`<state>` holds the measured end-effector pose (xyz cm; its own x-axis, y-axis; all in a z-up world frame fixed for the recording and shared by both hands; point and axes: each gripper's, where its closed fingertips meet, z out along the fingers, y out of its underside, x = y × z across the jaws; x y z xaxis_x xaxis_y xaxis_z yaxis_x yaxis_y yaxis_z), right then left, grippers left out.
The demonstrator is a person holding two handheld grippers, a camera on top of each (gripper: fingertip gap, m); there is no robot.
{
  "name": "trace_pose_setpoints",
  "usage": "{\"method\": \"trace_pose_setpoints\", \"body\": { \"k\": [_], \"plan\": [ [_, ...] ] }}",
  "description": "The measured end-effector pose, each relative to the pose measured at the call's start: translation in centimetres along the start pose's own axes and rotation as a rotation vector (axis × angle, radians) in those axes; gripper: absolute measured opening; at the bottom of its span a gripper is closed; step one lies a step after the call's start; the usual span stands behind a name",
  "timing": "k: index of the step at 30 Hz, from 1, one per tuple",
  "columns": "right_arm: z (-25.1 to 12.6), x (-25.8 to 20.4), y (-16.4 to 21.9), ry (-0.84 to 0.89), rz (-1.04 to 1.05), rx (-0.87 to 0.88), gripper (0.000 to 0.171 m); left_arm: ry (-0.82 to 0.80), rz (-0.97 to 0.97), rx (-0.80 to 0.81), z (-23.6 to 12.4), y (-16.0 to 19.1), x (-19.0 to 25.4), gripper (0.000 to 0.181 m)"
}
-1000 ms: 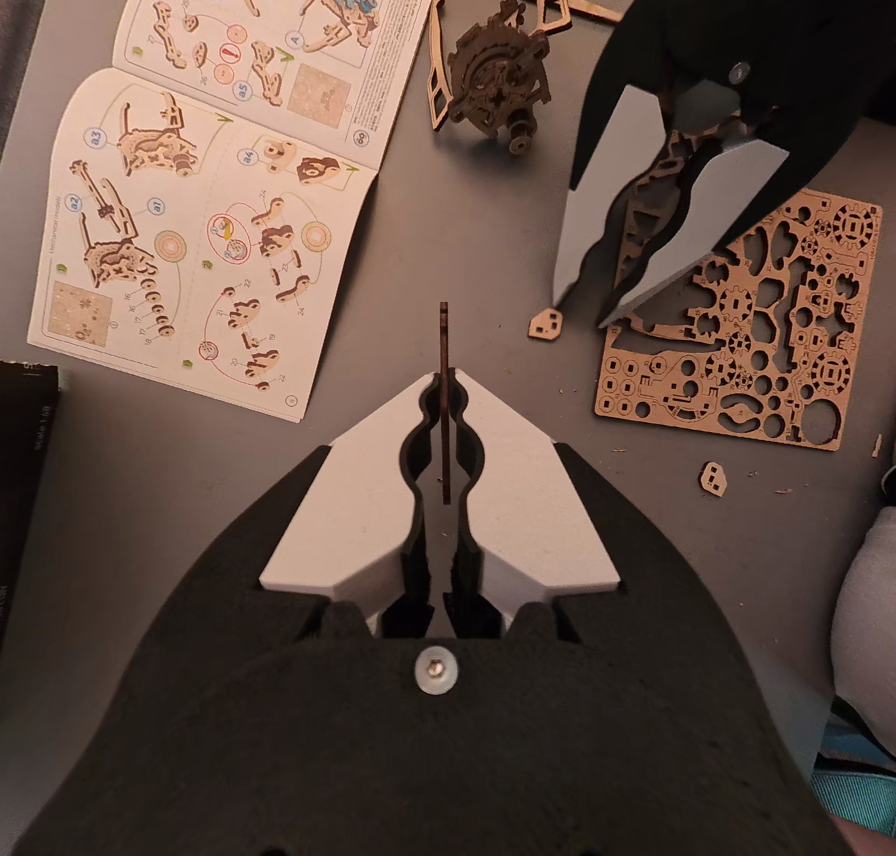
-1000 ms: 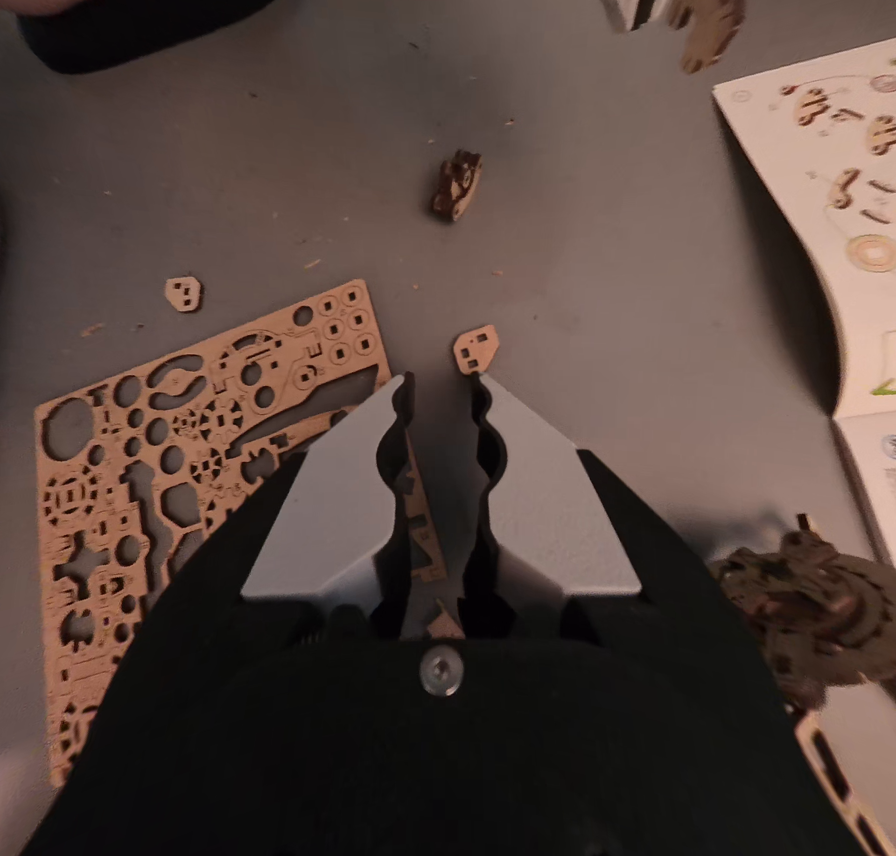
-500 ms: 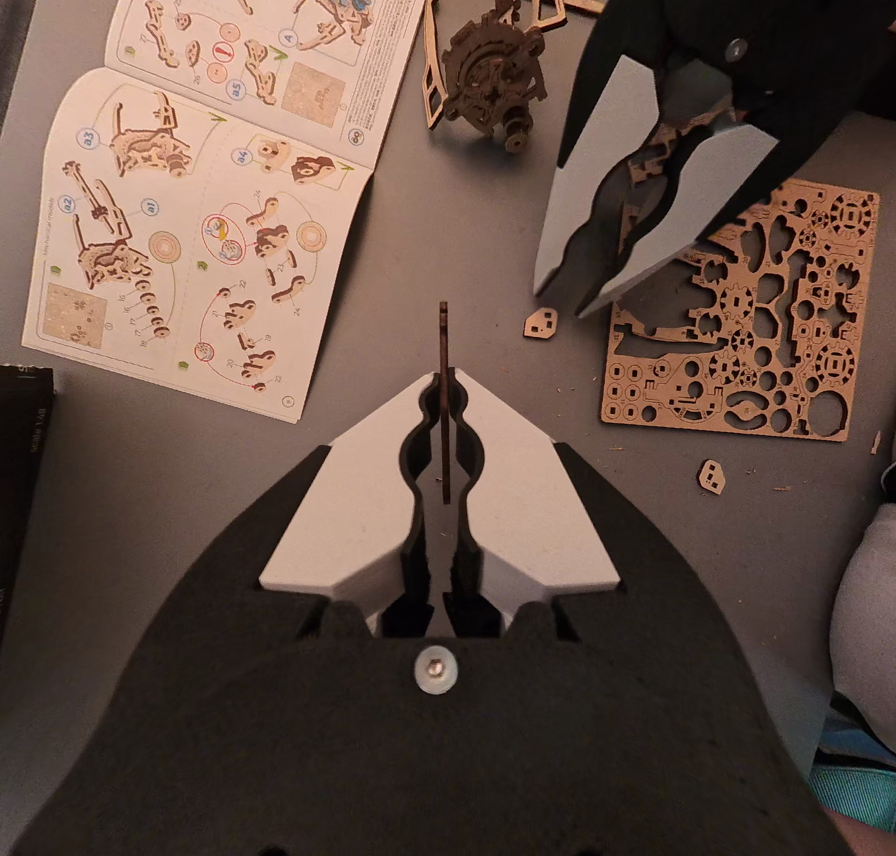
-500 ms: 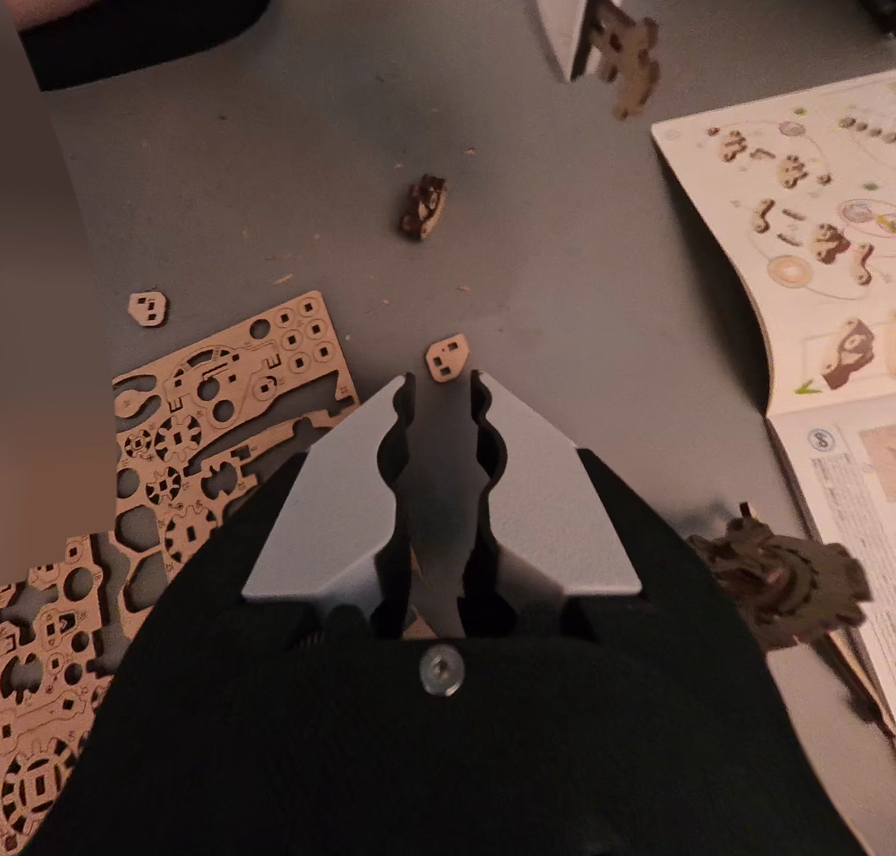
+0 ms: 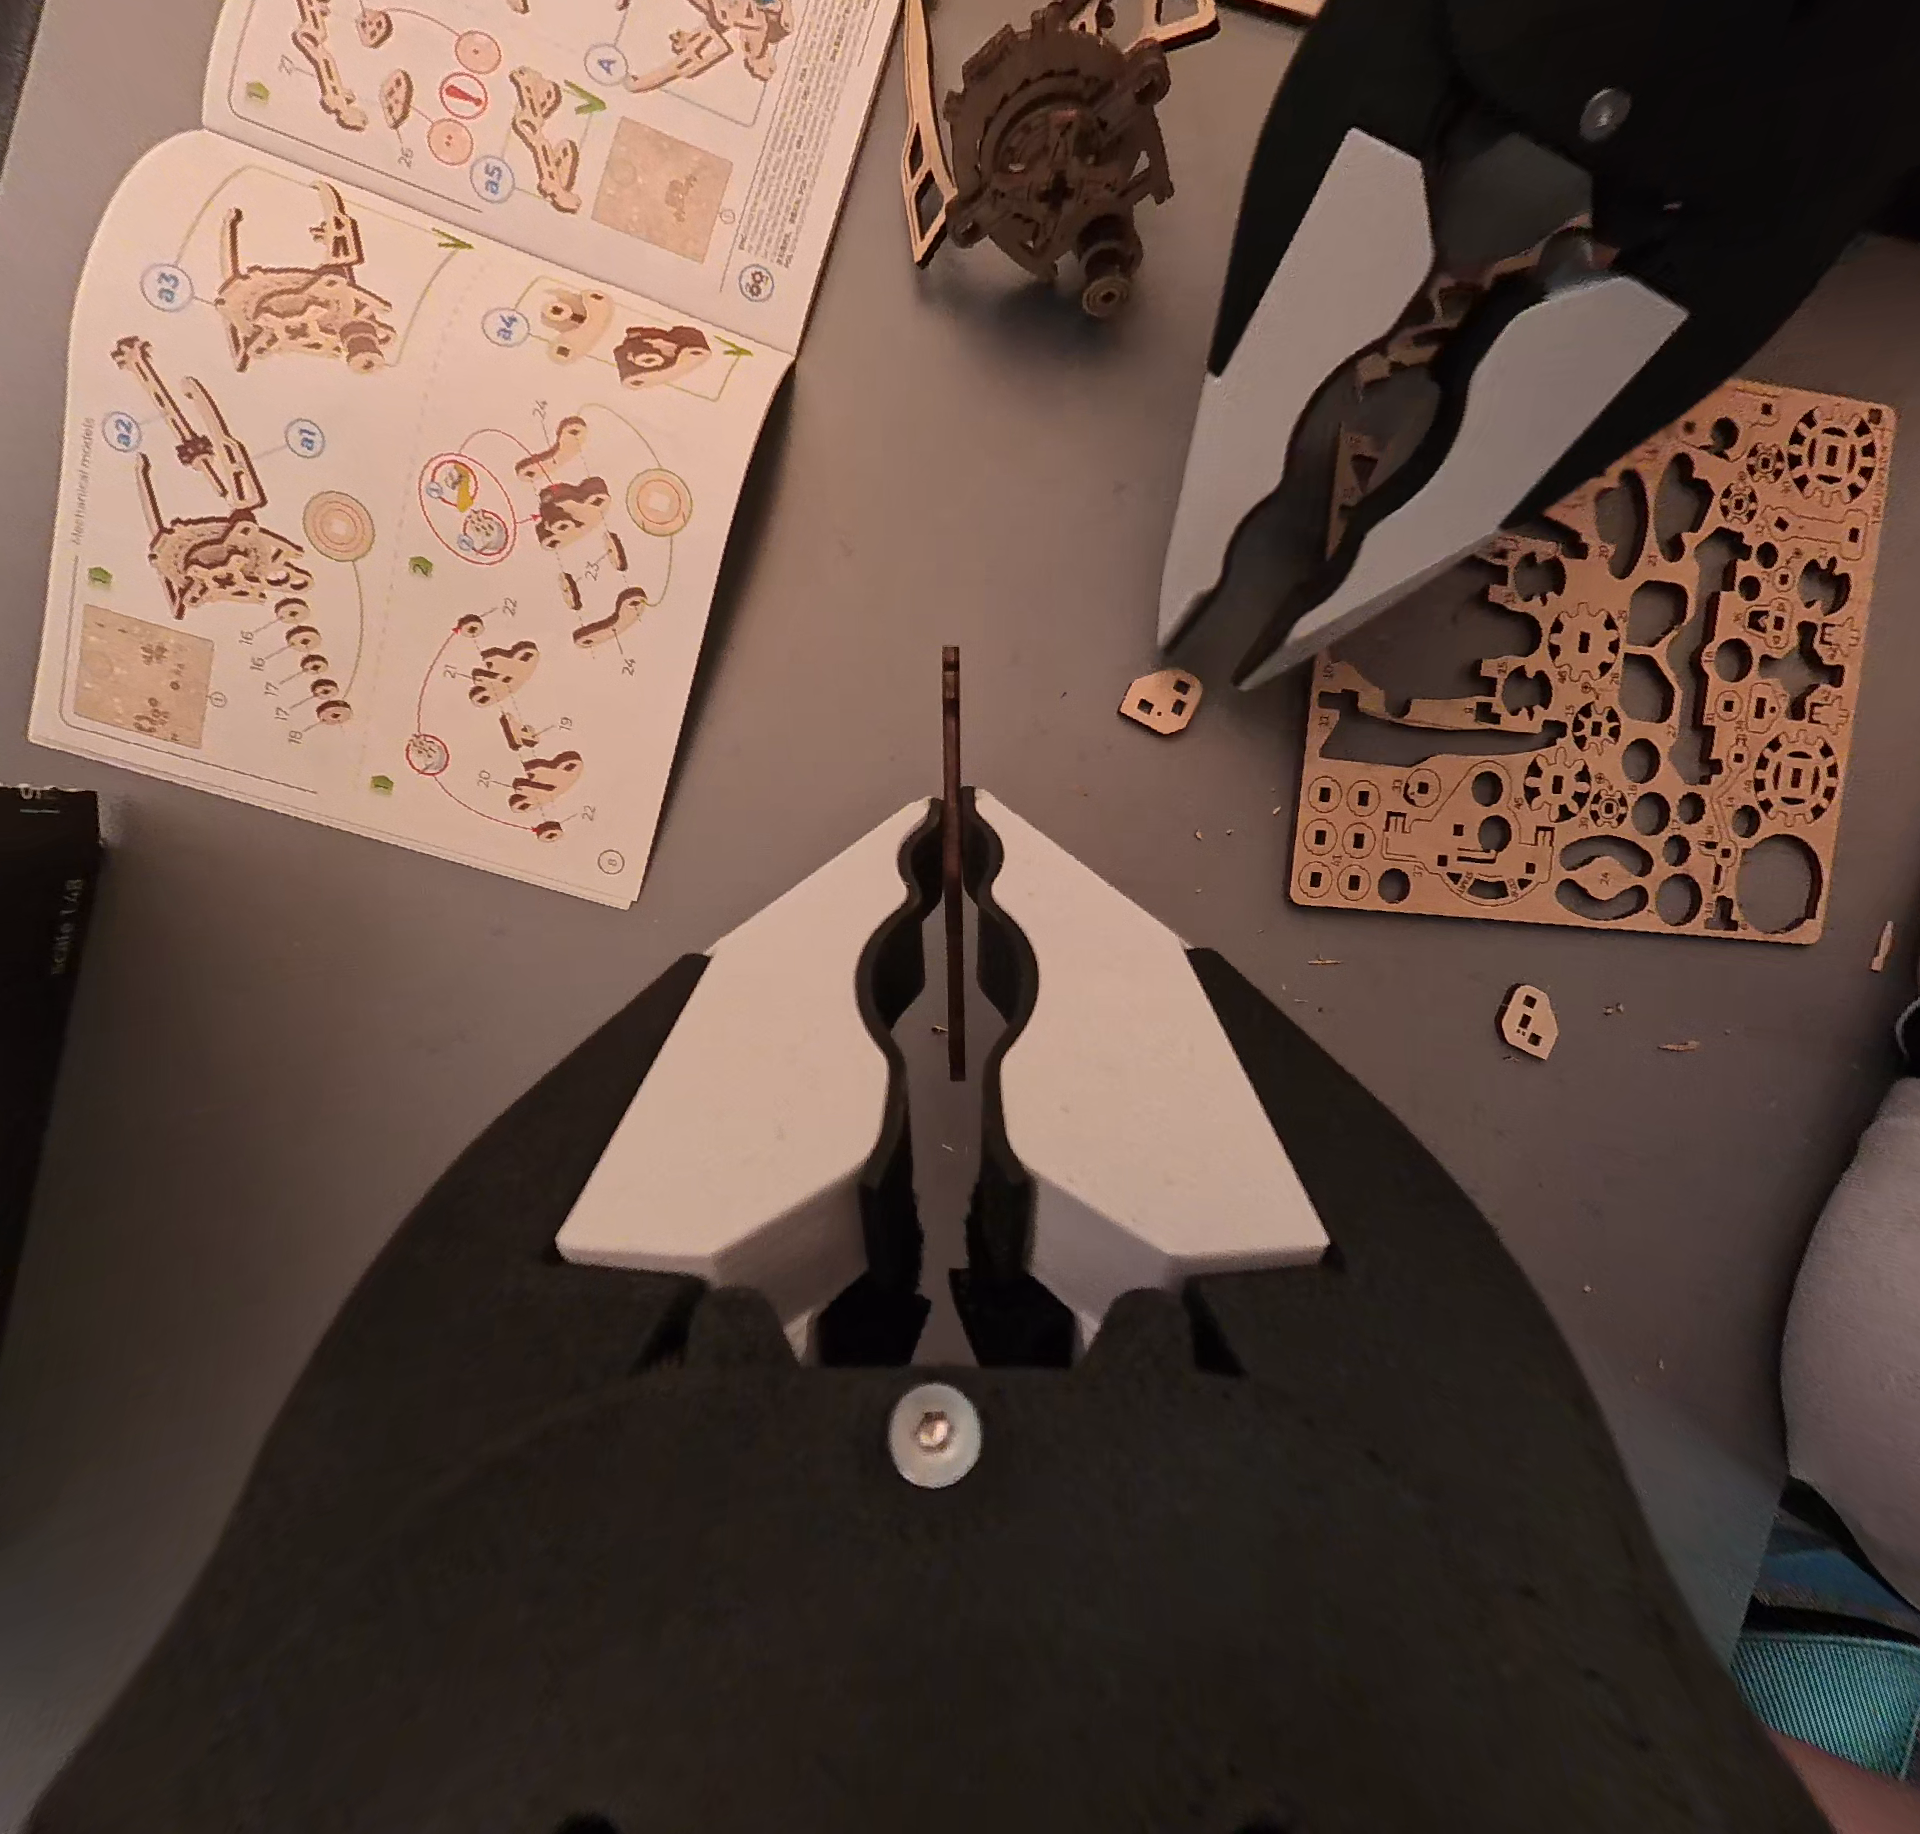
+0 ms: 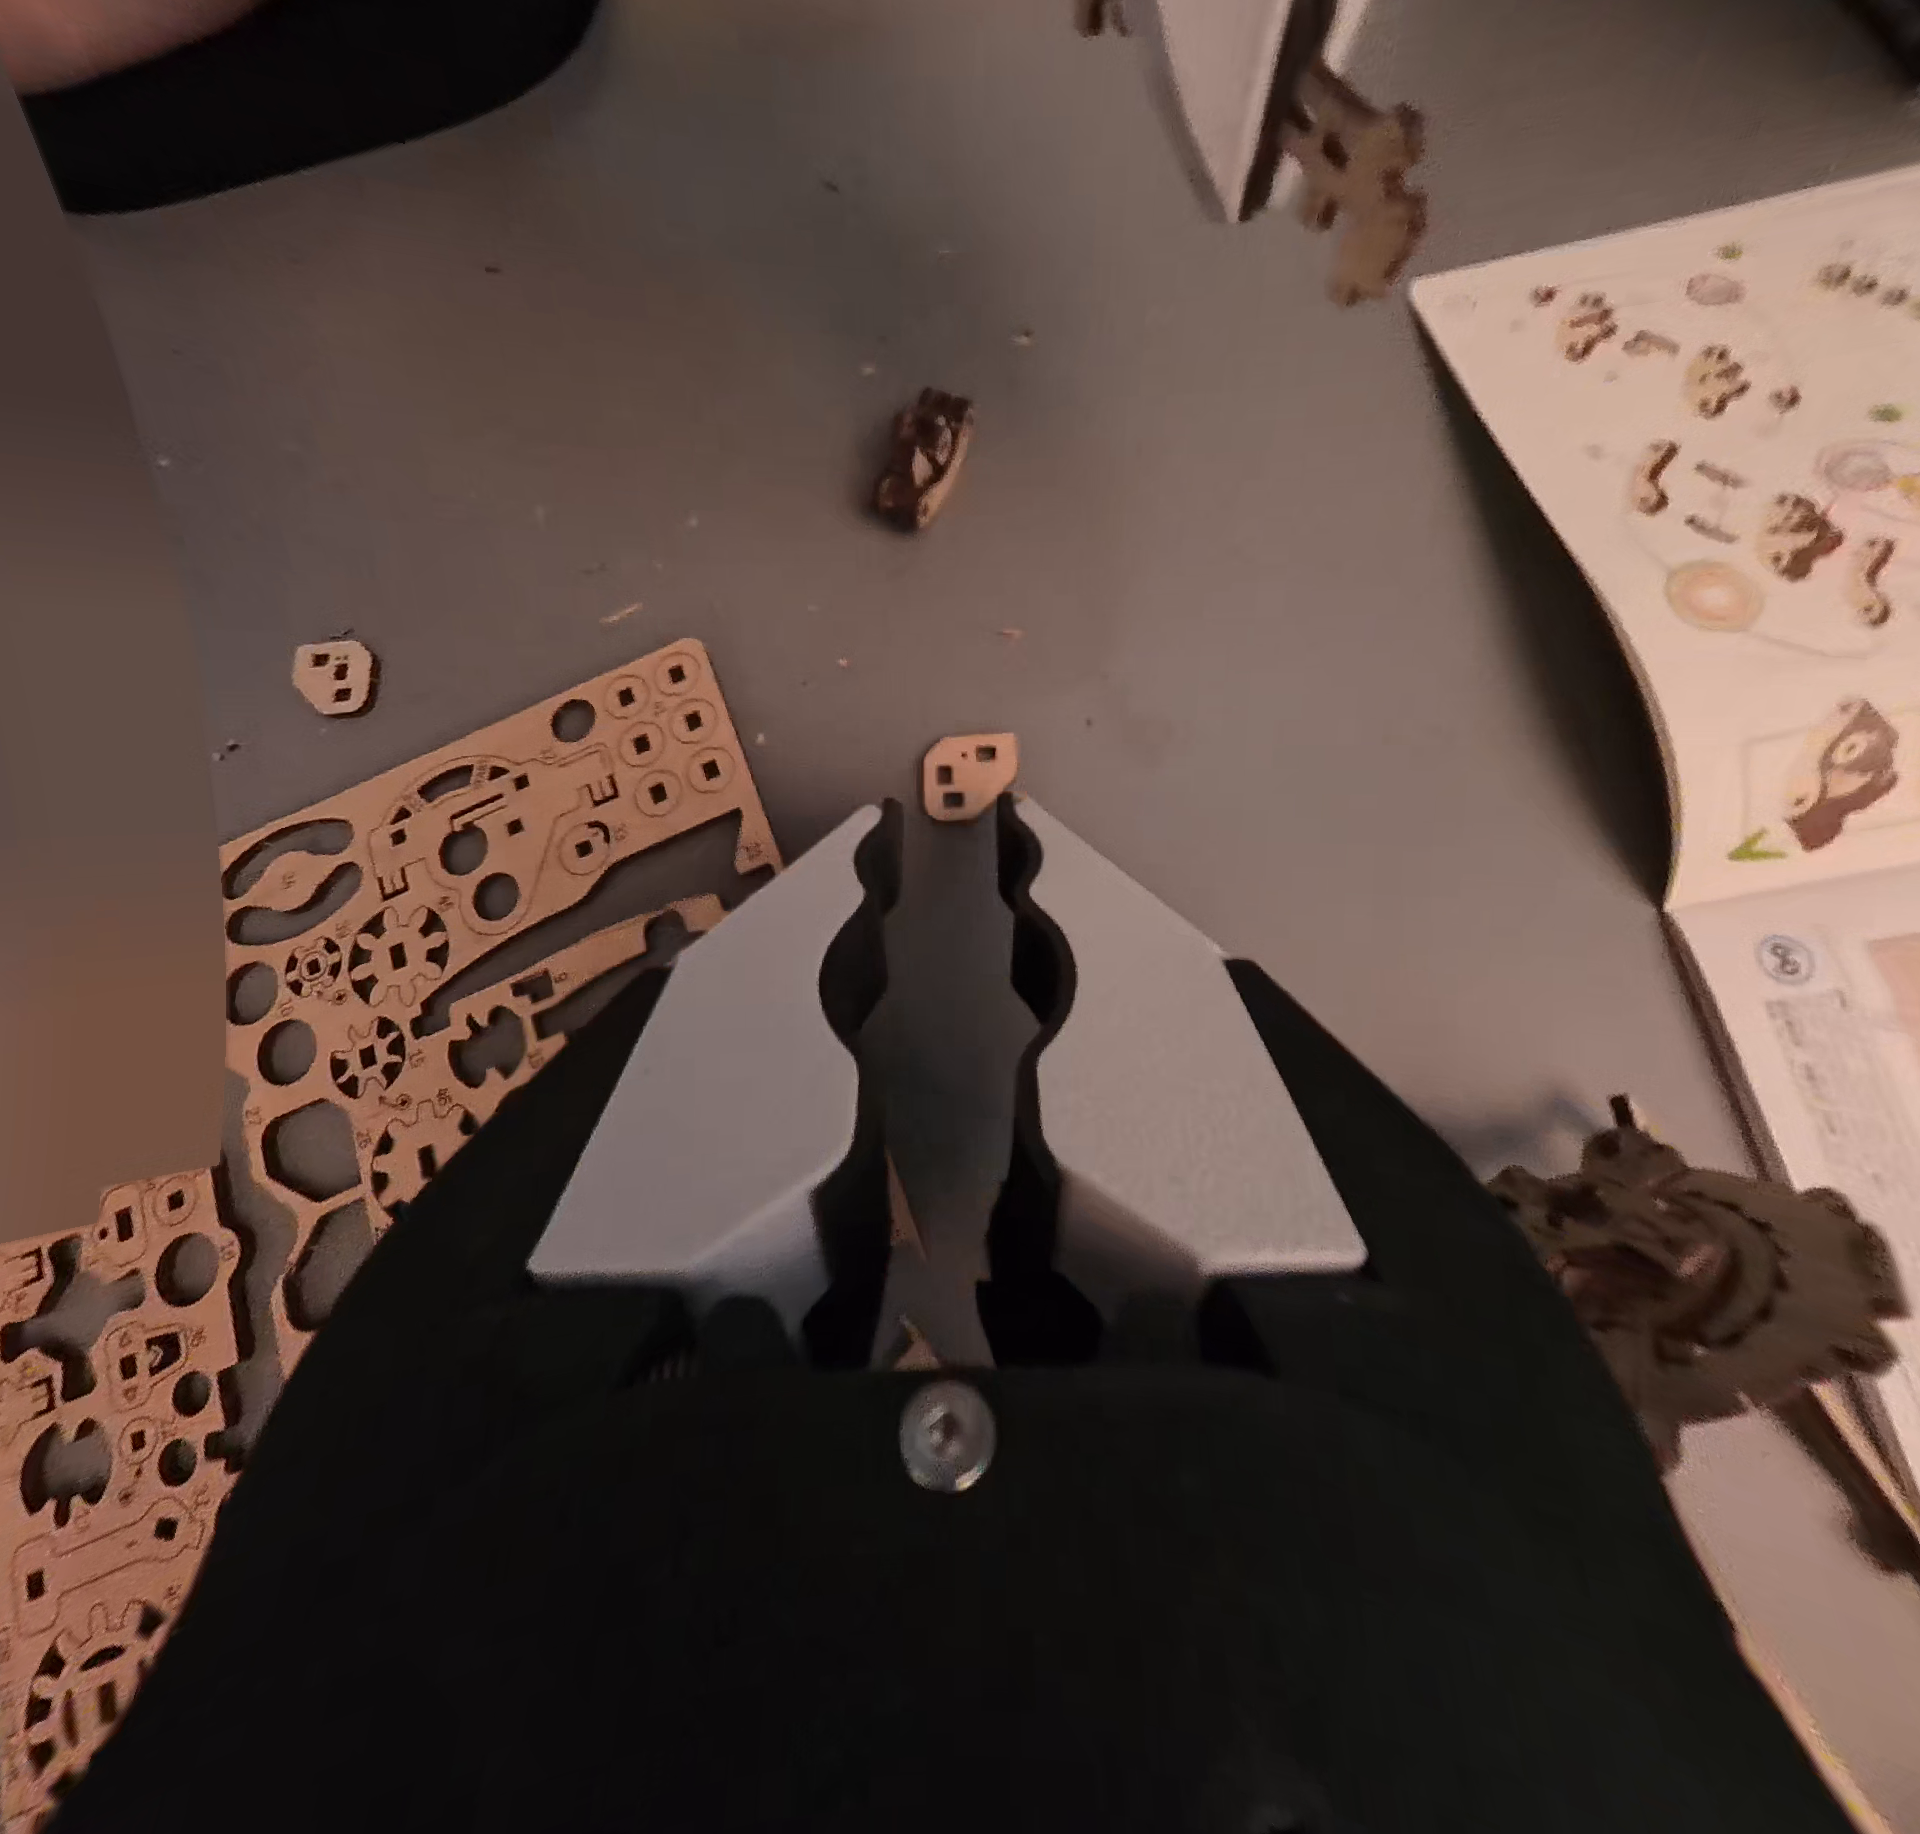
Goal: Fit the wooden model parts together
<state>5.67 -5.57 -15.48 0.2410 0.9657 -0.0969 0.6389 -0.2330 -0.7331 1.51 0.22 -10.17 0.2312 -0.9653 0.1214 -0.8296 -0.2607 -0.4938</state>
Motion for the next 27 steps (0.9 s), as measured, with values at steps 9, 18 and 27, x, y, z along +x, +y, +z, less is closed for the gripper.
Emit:
{"method": "trace_pose_setpoints", "body": {
  "k": [9, 18, 27],
  "plan": [
    [1.1, -2.6, 0.0, -0.131, 0.022, -0.014, 0.017, 0.001, 0.002, -0.003, 0.1, 0.0, 0.1, 0.000],
    [1.5, -3.5, -0.6, -0.193, 0.053, 0.010, 0.017, -0.003, 0.003, 0.001, 0.0, -0.1, 0.0, 0.000],
    [1.2, -2.4, 0.1, -0.101, -0.046, -0.022, 0.019, -0.003, 0.007, -0.002, 0.0, -0.1, 0.1, 0.000]
  ]
}}
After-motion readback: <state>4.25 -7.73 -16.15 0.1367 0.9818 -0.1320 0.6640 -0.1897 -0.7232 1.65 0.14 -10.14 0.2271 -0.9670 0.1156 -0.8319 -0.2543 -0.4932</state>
